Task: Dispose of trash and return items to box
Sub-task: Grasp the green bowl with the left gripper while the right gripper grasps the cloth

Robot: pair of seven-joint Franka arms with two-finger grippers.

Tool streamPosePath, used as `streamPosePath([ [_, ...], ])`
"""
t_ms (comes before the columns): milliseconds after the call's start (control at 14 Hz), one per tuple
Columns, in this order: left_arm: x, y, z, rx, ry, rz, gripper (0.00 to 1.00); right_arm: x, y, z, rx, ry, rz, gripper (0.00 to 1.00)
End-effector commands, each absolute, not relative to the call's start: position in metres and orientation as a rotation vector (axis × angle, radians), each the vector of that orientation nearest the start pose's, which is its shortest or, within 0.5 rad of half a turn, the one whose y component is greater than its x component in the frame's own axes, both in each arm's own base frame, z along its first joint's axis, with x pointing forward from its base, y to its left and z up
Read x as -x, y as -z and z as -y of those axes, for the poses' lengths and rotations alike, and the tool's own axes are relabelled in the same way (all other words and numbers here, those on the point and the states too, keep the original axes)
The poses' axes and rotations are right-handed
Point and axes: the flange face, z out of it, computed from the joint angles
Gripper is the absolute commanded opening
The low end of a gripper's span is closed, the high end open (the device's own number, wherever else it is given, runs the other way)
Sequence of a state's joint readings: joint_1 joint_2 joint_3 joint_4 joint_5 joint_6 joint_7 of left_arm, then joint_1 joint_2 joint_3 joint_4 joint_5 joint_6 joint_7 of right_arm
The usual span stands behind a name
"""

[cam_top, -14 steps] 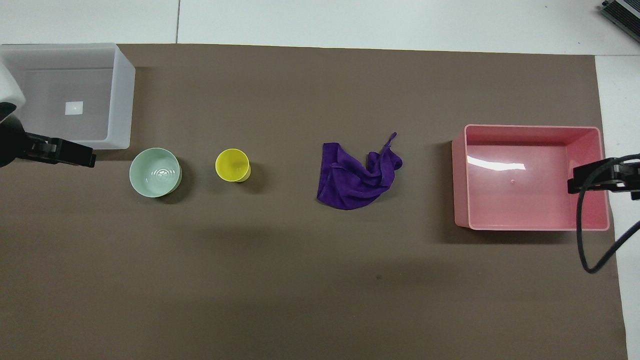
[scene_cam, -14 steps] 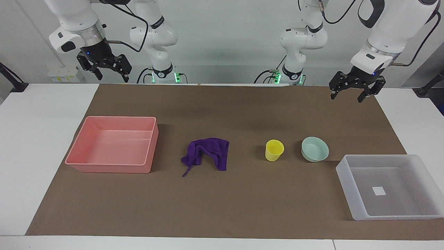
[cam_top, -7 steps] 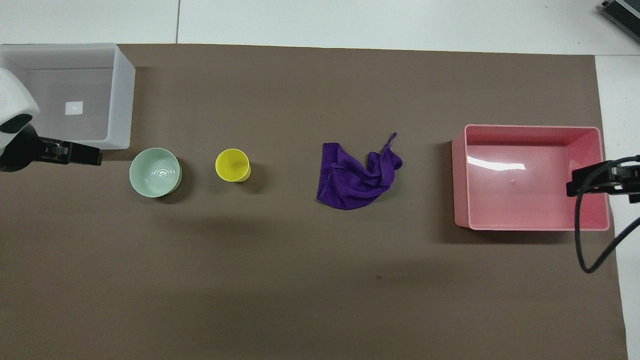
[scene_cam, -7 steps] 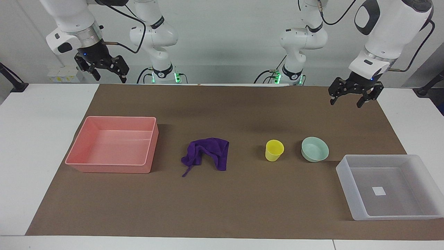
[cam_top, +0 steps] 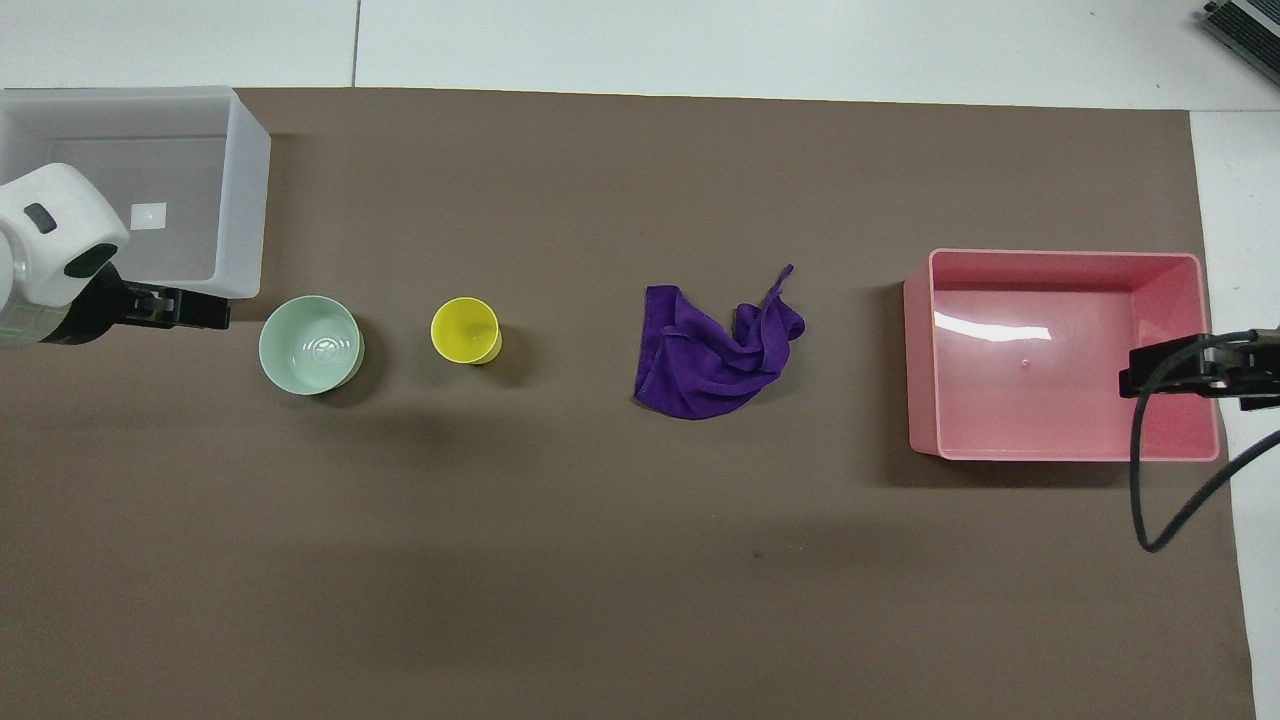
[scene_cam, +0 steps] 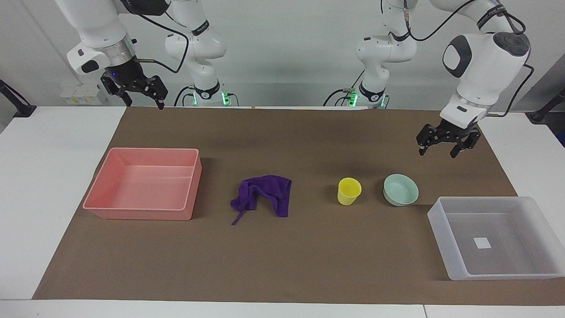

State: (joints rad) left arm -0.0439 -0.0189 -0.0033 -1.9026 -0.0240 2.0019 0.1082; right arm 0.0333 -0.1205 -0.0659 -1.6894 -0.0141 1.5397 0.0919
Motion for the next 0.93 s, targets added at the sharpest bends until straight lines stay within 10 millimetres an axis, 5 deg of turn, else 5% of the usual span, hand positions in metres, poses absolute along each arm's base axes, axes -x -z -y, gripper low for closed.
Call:
streamPosePath([
  [0,-0.577,-0.484,0.024,3.142,0.214,-0.237,1.0,-0.51,-0.626,0.02,3.145,-0.01,-0.17,1.0],
  [500,-0.591,-0.398,0.014,3.171,0.218,-0.163,1.0,-0.543,-0.598,-0.024,3.133,0.142,-0.09,1.0],
  [857,-0.601,-0.345,-0.004,3.199,0.177,-0.078,1.0,-0.592,-0.525,-0.108,3.123,0.217,-0.047,1.0],
])
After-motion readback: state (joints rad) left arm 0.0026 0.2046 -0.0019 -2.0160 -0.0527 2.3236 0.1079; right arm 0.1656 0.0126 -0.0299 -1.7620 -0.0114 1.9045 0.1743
